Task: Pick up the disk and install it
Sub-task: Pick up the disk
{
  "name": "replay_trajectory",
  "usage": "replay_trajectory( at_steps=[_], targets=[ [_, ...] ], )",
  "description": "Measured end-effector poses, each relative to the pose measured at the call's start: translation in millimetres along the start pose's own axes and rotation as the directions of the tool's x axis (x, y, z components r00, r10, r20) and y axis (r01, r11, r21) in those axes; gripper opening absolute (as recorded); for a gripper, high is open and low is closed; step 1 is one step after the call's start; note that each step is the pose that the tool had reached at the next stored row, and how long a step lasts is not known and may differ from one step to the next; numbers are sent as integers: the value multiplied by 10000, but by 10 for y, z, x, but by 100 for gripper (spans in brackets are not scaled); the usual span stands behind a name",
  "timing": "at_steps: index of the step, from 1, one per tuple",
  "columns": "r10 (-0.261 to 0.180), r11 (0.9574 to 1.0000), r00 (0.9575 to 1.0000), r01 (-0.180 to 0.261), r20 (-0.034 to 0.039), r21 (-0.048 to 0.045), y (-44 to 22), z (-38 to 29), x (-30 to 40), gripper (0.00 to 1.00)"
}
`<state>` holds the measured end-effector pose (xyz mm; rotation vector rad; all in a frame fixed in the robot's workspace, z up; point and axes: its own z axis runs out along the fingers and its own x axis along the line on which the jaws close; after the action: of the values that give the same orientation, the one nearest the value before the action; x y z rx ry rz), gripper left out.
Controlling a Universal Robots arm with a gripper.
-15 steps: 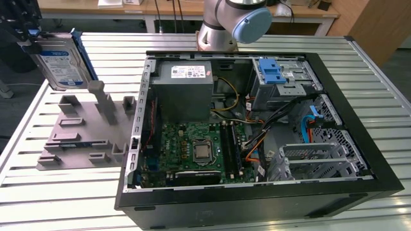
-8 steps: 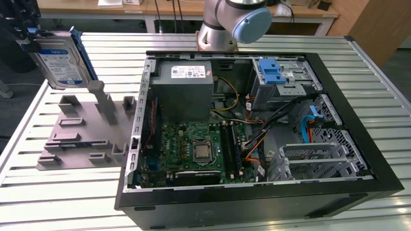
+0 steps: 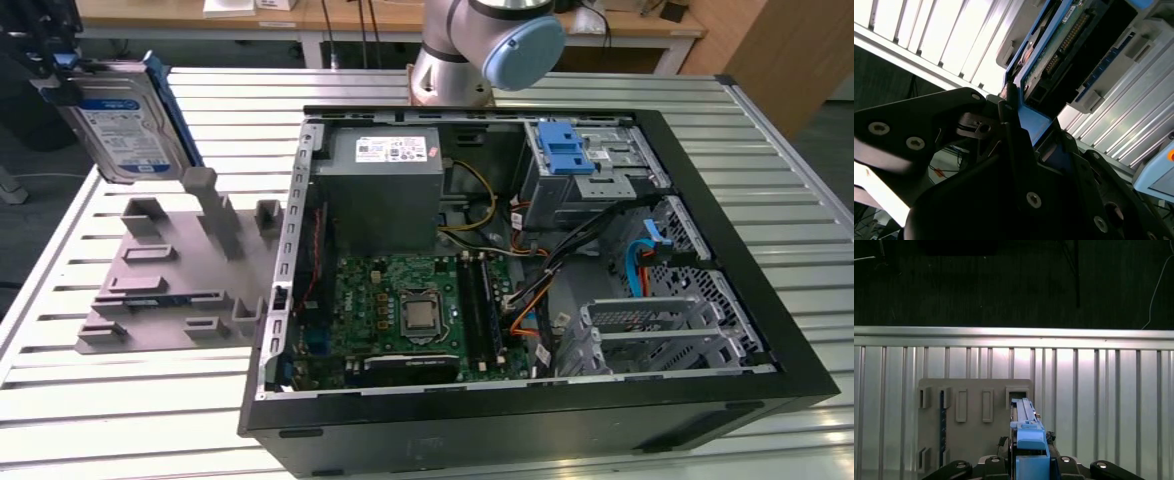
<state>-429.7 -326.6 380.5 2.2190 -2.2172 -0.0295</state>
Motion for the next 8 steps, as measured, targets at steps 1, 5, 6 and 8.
replay_trajectory(
  at_steps=[1,5,6,8],
  targets=[
    [0,10000,10000,0,1,0,0,-5,0,36],
    [0,10000,10000,0,1,0,0,-29,0,36],
    [0,10000,10000,0,1,0,1,-35,0,36],
    [0,10000,10000,0,3,0,1,-47,-1,36]
  ],
)
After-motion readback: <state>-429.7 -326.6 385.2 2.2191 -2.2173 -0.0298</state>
